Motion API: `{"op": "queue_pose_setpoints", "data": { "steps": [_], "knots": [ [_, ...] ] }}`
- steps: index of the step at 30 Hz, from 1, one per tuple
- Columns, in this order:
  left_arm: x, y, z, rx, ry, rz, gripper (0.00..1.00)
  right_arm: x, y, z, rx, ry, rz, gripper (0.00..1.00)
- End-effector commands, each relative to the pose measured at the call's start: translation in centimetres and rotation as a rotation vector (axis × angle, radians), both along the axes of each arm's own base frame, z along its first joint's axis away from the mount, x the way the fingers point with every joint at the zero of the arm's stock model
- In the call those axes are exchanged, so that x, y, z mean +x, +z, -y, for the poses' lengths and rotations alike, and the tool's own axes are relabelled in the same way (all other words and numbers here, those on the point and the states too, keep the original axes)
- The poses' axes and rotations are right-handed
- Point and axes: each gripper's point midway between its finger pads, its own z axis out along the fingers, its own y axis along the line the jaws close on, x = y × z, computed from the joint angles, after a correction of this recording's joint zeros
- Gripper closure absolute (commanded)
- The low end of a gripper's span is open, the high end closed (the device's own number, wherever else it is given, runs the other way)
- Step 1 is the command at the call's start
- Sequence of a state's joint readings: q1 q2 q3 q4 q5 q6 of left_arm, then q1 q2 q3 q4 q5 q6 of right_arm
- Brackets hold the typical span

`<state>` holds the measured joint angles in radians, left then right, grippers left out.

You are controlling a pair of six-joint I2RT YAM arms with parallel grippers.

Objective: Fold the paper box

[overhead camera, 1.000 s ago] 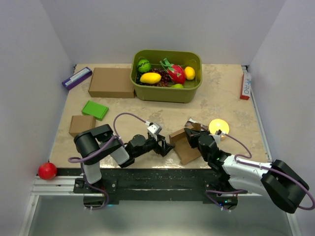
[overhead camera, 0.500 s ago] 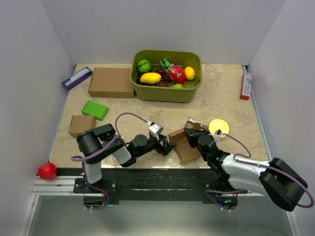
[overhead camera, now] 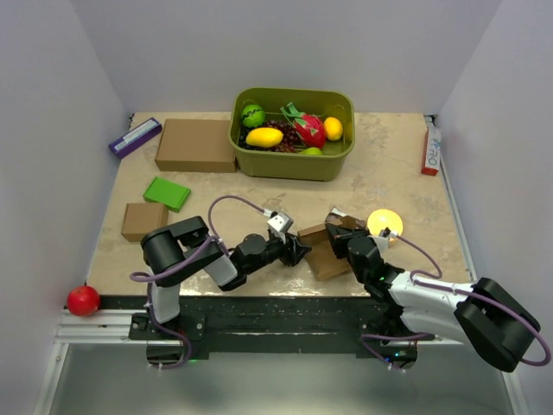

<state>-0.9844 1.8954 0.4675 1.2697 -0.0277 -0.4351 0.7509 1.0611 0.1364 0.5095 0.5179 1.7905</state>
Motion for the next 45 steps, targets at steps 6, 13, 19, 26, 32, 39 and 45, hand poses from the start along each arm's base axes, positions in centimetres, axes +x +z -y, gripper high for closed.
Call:
{"op": "queue_pose_setpoints", "data": {
  "steps": [6,13,19,26,32,39,45],
  "knots": [
    [3.6,2.6,-0.3,-0.028,0.163,0.107,0.63,-2.0,-3.8,0.1,-0.111,0.065,-0.116,1.0],
    [3.2,2.0,0.8,0.031,0.164,0.129,0.73,-1.9,-3.8,0.2,-0.113,0.065,-0.119,1.0],
    [3.6,0.6,1.1,0.168,0.28,0.143,0.74,-1.9,-3.8,0.1,-0.117,0.065,-0.119,1.0],
    [2.7,0.8,0.8,0.176,0.275,0.133,0.53,-2.0,-4.0,0.4,-0.112,0.055,-0.124,1.0],
    [0.9,3.9,1.9,0.08,0.153,0.148,0.27,-2.0,-3.7,0.5,-0.109,0.049,-0.115,1.0],
    [-0.8,5.2,1.3,0.055,0.079,0.127,0.12,-2.1,-3.4,0.8,-0.106,0.04,-0.106,1.0],
    [-3.0,4.4,-3.2,0.014,-0.006,0.078,0.08,-2.1,-3.2,0.9,-0.099,0.039,-0.098,1.0]
  ]
}}
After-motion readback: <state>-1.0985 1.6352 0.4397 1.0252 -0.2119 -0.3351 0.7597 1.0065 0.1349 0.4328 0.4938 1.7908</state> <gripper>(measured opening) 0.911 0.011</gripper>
